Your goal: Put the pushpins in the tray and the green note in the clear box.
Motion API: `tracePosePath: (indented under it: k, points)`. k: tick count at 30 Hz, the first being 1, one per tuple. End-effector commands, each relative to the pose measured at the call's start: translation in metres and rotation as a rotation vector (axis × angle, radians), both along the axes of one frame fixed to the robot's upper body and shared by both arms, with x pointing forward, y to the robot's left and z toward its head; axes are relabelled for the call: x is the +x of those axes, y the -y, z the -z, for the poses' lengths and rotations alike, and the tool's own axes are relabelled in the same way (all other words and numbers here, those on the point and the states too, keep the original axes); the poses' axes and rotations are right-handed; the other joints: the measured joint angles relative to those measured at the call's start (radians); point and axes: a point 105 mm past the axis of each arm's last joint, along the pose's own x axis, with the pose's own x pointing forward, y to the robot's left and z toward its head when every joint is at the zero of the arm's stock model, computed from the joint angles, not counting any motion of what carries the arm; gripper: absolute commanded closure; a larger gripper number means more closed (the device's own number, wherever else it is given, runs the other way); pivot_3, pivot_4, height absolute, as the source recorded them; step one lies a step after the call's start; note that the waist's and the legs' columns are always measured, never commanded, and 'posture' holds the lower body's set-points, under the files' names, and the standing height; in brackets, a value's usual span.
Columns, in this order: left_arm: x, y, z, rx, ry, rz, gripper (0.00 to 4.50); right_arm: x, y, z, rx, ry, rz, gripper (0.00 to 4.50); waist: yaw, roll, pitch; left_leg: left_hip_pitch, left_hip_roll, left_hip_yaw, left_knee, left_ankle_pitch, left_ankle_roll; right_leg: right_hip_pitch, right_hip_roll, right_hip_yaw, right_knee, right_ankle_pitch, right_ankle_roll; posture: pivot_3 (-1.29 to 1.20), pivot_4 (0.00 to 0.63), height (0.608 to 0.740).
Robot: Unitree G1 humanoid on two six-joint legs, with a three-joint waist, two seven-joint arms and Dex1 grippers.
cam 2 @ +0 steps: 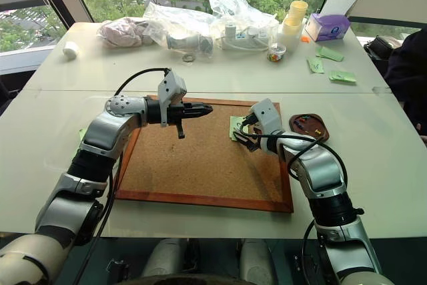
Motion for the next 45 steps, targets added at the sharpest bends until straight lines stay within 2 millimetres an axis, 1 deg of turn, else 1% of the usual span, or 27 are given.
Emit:
tracePosePath:
  k: [1, 4, 5, 6, 7, 8, 9, 10, 11, 16, 21, 25, 27, 28, 30, 31, 32, 33, 37, 43, 45]
  points:
    - [-0.001, -0.003, -0.01, -0.007, 0.047, -0.011, 4.5, -0.007, -0.012, 0.005, -0.035, 0.001, -0.067, 0.52, 0.0, 0.0, 0.0, 0.0, 0.0, 0.0, 0.0, 0.0, 0.0, 0.0, 0.0, 0.0, 0.0, 0.0, 0.0, 0.0, 0.15, 0.74]
    - [0.001, -0.003, -0.009, -0.003, 0.052, -0.022, 4.5, -0.012, -0.023, 0.005, -0.02, 0.004, -0.108, 1.35, 0.0, 0.0, 0.0, 0.0, 0.0, 0.0, 0.0, 0.0, 0.0, 0.0, 0.0, 0.0, 0.0, 0.0, 0.0, 0.0, 0.15, 0.74]
    - [0.002, -0.004, -0.009, -0.002, 0.054, -0.026, 4.5, -0.012, -0.026, 0.004, -0.015, 0.003, -0.117, 1.86, 0.0, 0.0, 0.0, 0.0, 0.0, 0.0, 0.0, 0.0, 0.0, 0.0, 0.0, 0.0, 0.0, 0.0, 0.0, 0.0, 0.15, 0.74]
    - [0.002, -0.004, -0.008, -0.001, 0.054, -0.029, 4.5, -0.012, -0.027, 0.004, -0.012, 0.003, -0.119, 2.25, 0.0, 0.0, 0.0, 0.0, 0.0, 0.0, 0.0, 0.0, 0.0, 0.0, 0.0, 0.0, 0.0, 0.0, 0.0, 0.0, 0.15, 0.74]
    - [0.003, -0.004, -0.008, -0.001, 0.054, -0.032, 4.5, -0.012, -0.028, 0.004, -0.012, 0.003, -0.12, 2.89, 0.0, 0.0, 0.0, 0.0, 0.0, 0.0, 0.0, 0.0, 0.0, 0.0, 0.0, 0.0, 0.0, 0.0, 0.0, 0.0, 0.15, 0.74]
    - [0.004, -0.005, -0.008, -0.001, 0.052, -0.035, 4.5, -0.012, -0.029, 0.005, -0.016, 0.005, -0.122, 3.37, 0.0, 0.0, 0.0, 0.0, 0.0, 0.0, 0.0, 0.0, 0.0, 0.0, 0.0, 0.0, 0.0, 0.0, 0.0, 0.0, 0.15, 0.74]
    - [0.004, -0.005, -0.007, 0.0, 0.05, -0.036, 4.5, -0.011, -0.029, 0.004, -0.027, 0.016, -0.129, 3.96, 0.0, 0.0, 0.0, 0.0, 0.0, 0.0, 0.0, 0.0, 0.0, 0.0, 0.0, 0.0, 0.0, 0.0, 0.0, 0.0, 0.15, 0.74]
    - [0.005, -0.005, -0.006, 0.0, 0.047, -0.038, 4.5, -0.011, -0.029, 0.002, -0.043, 0.03, -0.136, 4.42, 0.0, 0.0, 0.0, 0.0, 0.0, 0.0, 0.0, 0.0, 0.0, 0.0, 0.0, 0.0, 0.0, 0.0, 0.0, 0.0, 0.15, 0.74]
    - [0.006, -0.005, -0.005, 0.0, 0.04, -0.039, 4.5, -0.011, -0.028, 0.001, -0.069, 0.054, -0.145, 4.48, 0.0, 0.0, 0.0, 0.0, 0.0, 0.0, 0.0, 0.0, 0.0, 0.0, 0.0, 0.0, 0.0, 0.0, 0.0, 0.0, 0.15, 0.74]
    - [0.006, 0.0, 0.003, 0.014, 0.013, 0.001, 4.5, -0.012, -0.024, -0.005, -0.167, 0.151, -0.181, 4.48, 0.002, 0.0, 0.0, 0.0, 0.0, 0.0, 0.0, 0.0, 0.0, 0.0, 0.0, 0.0, 0.0, 0.0, 0.0, 0.0, 0.15, 0.74]
    - [-0.007, 0.001, 0.013, 0.135, 0.061, 0.13, 4.5, -0.017, -0.023, -0.004, -0.146, 0.144, -0.186, 4.48, 0.002, 0.0, 0.0, 0.0, 0.0, 0.0, 0.0, 0.0, 0.0, 0.0, 0.0, 0.0, 0.0, 0.0, 0.0, 0.0, 0.15, 0.74]
    - [-0.006, 0.0, 0.018, 0.196, 0.078, 0.157, 4.5, -0.018, -0.022, -0.003, -0.144, 0.14, -0.186, 4.48, 0.003, 0.0, 0.0, 0.0, 0.0, 0.001, 0.0, 0.0, 0.0, 0.0, 0.0, 0.0, 0.0, 0.0, 0.0, 0.0, 0.15, 0.74]
    - [-0.003, 0.0, 0.017, 0.21, 0.109, 0.155, 3.83, -0.018, -0.023, -0.003, -0.144, 0.138, -0.187, 4.5, 0.003, 0.0, 0.0, 0.0, 0.0, 0.001, 0.0, 0.0, 0.0, 0.0, 0.0, 0.0, 0.0, 0.0, 0.0, 0.0, 0.15, 0.74]
    - [-0.002, 0.001, 0.016, 0.213, 0.122, 0.156, 3.58, -0.018, -0.023, -0.003, -0.142, 0.137, -0.188, 4.5, 0.003, 0.0, 0.0, 0.0, 0.0, 0.001, 0.0, 0.0, 0.0, 0.0, 0.0, 0.0, 0.0, 0.0, 0.0, 0.0, 0.15, 0.74]
    - [0.002, 0.002, 0.012, 0.215, 0.164, 0.156, 2.54, -0.019, -0.024, -0.003, -0.145, 0.137, -0.2, 4.5, 0.003, 0.0, 0.0, 0.0, 0.0, 0.001, 0.0, 0.0, 0.0, 0.0, 0.0, 0.0, 0.0, 0.0, 0.0, 0.0, 0.15, 0.74]
    - [0.004, 0.003, 0.011, 0.212, 0.182, 0.156, 2.15, -0.02, -0.025, -0.003, -0.143, 0.136, -0.208, 4.5, 0.003, 0.0, 0.0, 0.0, 0.0, 0.0, 0.0, 0.0, 0.0, 0.0, 0.0, 0.0, 0.0, 0.0, 0.0, 0.0, 0.15, 0.74]
    - [0.005, 0.003, 0.01, 0.21, 0.193, 0.156, 1.62, -0.02, -0.026, -0.003, -0.142, 0.135, -0.213, 4.5, 0.003, 0.0, 0.0, 0.0, 0.0, 0.0, 0.0, 0.0, 0.0, 0.0, 0.0, 0.0, 0.0, 0.0, 0.0, 0.0, 0.15, 0.74]
    - [0.006, 0.005, 0.009, 0.208, 0.199, 0.163, 1.24, -0.021, -0.027, -0.004, -0.144, 0.137, -0.222, 4.5, 0.003, 0.0, 0.0, 0.0, 0.0, 0.0, 0.0, 0.0, 0.0, 0.0, 0.0, 0.0, 0.0, 0.0, 0.0, 0.0, 0.15, 0.74]
    - [0.008, 0.014, 0.01, 0.194, 0.195, 0.192, 1.24, -0.023, -0.029, -0.005, -0.172, 0.142, -0.255, 4.5, 0.003, 0.0, 0.0, 0.0, 0.0, 0.0, 0.0, 0.0, 0.0, 0.0, 0.0, 0.0, 0.0, 0.0, 0.0, 0.0, 0.15, 0.74]
    - [0.005, 0.029, 0.023, 0.201, 0.128, 0.261, 1.24, -0.026, -0.031, -0.005, -0.189, 0.147, -0.275, 4.5, 0.002, 0.0, 0.0, 0.0, 0.0, 0.0, 0.0, 0.0, 0.0, 0.0, 0.0, 0.0, 0.0, 0.0, 0.0, 0.0, 0.15, 0.74]
    - [0.003, 0.033, 0.025, 0.19, 0.113, 0.278, 1.24, -0.026, -0.031, -0.006, -0.19, 0.149, -0.277, 4.5, 0.002, 0.0, 0.0, 0.0, 0.0, 0.0, 0.0, 0.0, 0.0, 0.0, 0.0, 0.0, 0.0, 0.0, 0.0, 0.0, 0.15, 0.74]
